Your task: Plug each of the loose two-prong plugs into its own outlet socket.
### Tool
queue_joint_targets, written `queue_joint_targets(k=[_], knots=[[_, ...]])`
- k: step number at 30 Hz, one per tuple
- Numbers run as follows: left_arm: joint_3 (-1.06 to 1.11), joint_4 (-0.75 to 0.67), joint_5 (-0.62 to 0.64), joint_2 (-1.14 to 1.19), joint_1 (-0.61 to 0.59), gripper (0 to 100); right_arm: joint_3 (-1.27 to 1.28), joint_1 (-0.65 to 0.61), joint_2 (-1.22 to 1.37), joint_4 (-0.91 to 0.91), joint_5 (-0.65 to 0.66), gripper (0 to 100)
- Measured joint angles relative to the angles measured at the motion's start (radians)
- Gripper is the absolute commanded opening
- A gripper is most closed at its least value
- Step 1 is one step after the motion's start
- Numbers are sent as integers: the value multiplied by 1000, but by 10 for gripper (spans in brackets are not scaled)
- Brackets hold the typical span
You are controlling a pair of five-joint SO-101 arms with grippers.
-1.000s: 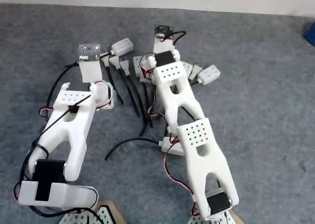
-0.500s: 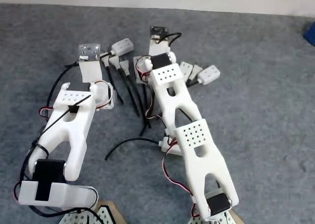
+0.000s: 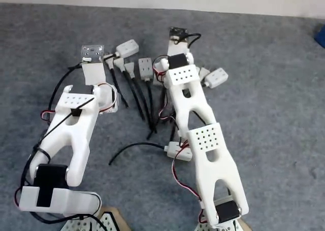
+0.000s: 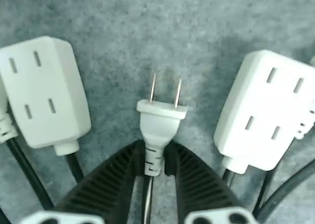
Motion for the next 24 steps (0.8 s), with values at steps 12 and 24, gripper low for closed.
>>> queue_joint_targets(k=[12, 24], knots=[[0, 0, 0, 0, 0, 193, -12, 0, 0, 63, 35, 56], [0, 0, 0, 0, 0, 193, -12, -40, -5, 160, 209, 173]])
